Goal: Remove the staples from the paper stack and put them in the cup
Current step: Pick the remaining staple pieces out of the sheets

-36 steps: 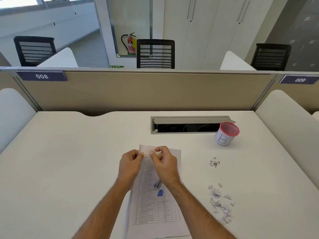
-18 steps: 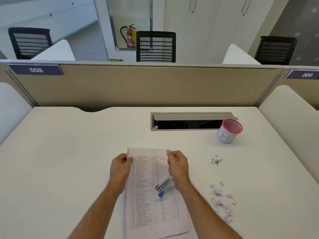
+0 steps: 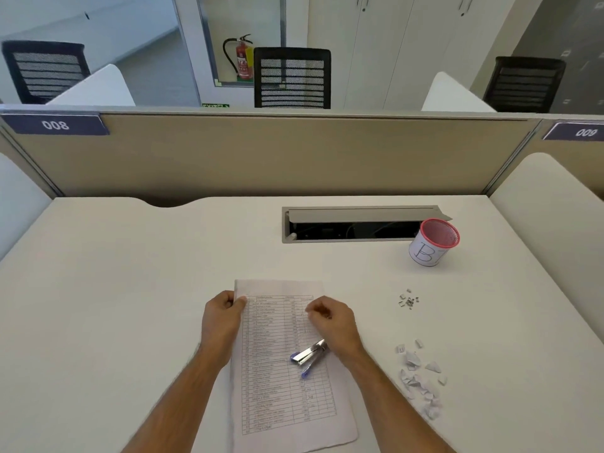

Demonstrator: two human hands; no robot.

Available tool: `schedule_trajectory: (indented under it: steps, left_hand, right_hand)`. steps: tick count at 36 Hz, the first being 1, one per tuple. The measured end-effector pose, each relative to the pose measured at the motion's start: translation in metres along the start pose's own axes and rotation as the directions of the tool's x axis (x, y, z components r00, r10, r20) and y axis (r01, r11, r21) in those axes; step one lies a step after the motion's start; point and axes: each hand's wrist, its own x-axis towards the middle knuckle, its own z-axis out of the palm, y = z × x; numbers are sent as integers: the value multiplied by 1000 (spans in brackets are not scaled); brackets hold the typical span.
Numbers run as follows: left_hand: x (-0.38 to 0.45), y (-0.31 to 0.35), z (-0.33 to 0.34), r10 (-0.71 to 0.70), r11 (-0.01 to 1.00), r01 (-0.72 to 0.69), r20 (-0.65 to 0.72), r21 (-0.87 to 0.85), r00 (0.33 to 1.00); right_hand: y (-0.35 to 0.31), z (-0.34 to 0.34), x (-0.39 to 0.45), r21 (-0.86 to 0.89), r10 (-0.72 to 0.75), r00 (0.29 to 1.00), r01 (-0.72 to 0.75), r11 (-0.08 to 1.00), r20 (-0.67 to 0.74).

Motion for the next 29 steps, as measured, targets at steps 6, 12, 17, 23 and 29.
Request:
schedule_trajectory:
  steps: [6,12,17,23,29]
  left_hand:
    - [5,1,1,-1,1000,1,-4,15,1000]
    - [4,2,3,-3,1000,3,-18,30,1000]
    - [5,2,6,-5,999,6,-23,41,1000]
    - [7,0,8,-25,1000,25,-33,15,999]
    - [12,1,10,-26,999,25,-16,-29,1000]
  right_hand:
    - [-20,-13,-4,-622,109,822,328,711,558]
    - [-8,-12,-6,-729,56,815,483,485,577]
    - [-8,-23,6,-679,-38,826,487,549,562]
    - [-14,-55,47,-700,-203,959,282,656,196]
    - [-7,-75,92,-761,-220,965,33,648,-145]
